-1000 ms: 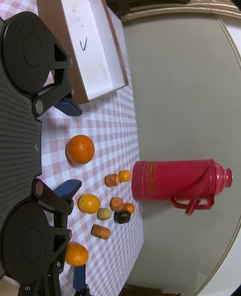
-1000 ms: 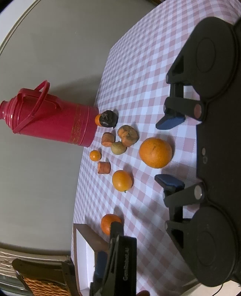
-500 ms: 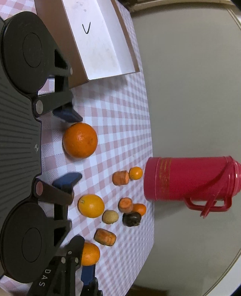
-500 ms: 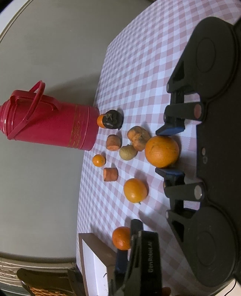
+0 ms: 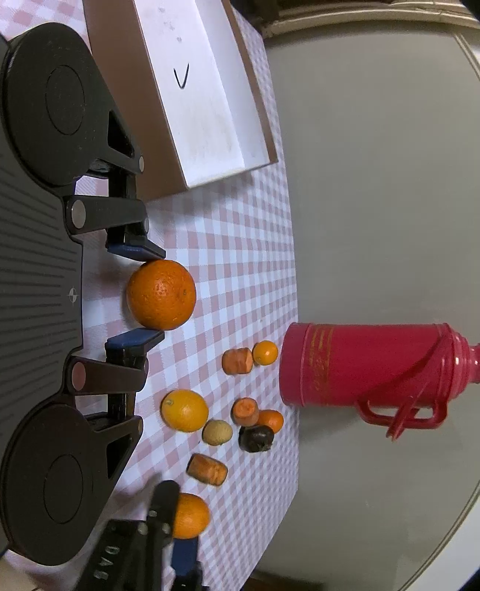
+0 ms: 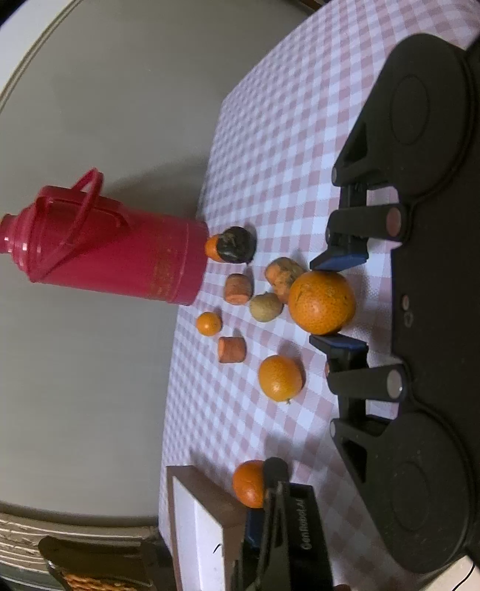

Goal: Organize fruits
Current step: 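Reach the left tool to the orange and close its fingers on it, then carry the orange in the left tool over the cardboard tray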

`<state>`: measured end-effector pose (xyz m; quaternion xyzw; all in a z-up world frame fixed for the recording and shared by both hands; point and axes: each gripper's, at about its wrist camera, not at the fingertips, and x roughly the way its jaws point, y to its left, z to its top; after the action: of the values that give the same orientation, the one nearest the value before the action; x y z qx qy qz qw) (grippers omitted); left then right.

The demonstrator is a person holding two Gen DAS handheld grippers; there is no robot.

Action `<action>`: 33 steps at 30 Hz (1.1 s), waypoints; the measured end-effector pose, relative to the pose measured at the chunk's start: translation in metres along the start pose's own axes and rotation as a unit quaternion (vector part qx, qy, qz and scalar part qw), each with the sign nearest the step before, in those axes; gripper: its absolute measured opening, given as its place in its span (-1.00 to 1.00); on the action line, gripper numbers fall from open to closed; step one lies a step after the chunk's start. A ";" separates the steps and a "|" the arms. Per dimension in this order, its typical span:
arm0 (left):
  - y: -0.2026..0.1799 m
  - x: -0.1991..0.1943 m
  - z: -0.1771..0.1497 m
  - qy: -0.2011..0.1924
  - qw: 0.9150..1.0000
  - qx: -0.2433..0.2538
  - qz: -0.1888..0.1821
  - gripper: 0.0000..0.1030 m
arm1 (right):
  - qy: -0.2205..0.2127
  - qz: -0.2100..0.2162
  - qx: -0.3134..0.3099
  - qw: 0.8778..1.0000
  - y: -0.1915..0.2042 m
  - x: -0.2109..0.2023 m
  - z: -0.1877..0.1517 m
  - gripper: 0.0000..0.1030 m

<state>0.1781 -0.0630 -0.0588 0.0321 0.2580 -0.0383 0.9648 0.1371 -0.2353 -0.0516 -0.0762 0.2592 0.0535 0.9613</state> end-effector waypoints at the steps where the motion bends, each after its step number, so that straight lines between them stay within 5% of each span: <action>1: 0.001 -0.006 0.000 -0.004 1.000 0.002 0.002 -0.23 | -0.006 0.000 -0.002 1.000 0.001 -0.006 0.000 -0.48; 18: 0.028 -0.102 -0.022 -0.056 0.998 0.021 0.028 -0.23 | -0.050 0.036 -0.017 0.998 0.040 -0.076 0.000 -0.48; 33: 0.126 -0.151 -0.029 -0.081 0.988 -0.047 0.123 -0.23 | -0.096 0.144 -0.077 0.982 0.130 -0.091 0.030 -0.48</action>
<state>0.0445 0.0737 -0.0034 0.0147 0.1749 0.0902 0.9803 0.0553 -0.1081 0.0050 -0.1061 0.1696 0.2182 0.9552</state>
